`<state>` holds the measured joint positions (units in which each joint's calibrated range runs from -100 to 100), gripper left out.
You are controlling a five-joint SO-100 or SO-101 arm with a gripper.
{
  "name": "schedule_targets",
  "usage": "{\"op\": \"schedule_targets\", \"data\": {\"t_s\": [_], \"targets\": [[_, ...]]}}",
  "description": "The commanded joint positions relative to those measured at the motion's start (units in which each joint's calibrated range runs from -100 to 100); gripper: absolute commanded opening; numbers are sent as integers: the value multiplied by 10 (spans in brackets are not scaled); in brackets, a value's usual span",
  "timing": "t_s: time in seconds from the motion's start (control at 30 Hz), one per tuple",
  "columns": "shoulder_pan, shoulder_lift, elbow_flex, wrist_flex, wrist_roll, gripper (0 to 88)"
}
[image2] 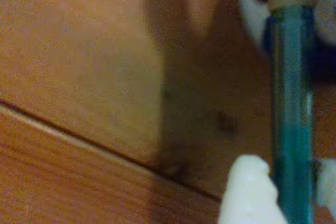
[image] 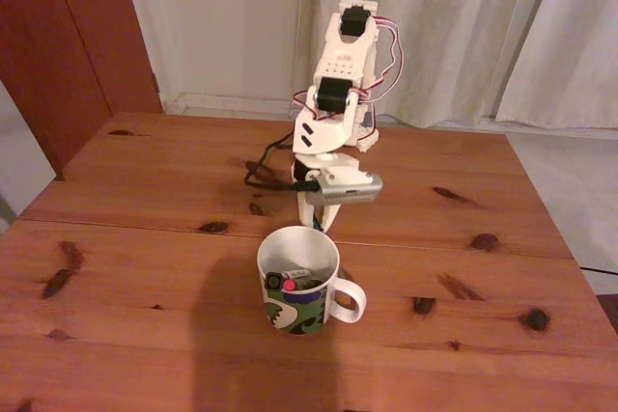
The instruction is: Clean up the desk and place the pens and markers into the cup
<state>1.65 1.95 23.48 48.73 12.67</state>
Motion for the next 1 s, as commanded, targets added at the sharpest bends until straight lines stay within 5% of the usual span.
{"op": "schedule_targets", "data": {"t_s": [0.0, 0.5, 0.97], "targets": [[-2, -63, -30, -19, 3, 8], [-3, -127, -30, -166, 3, 9], [-3, -123, -8, -163, 2, 9]]}}
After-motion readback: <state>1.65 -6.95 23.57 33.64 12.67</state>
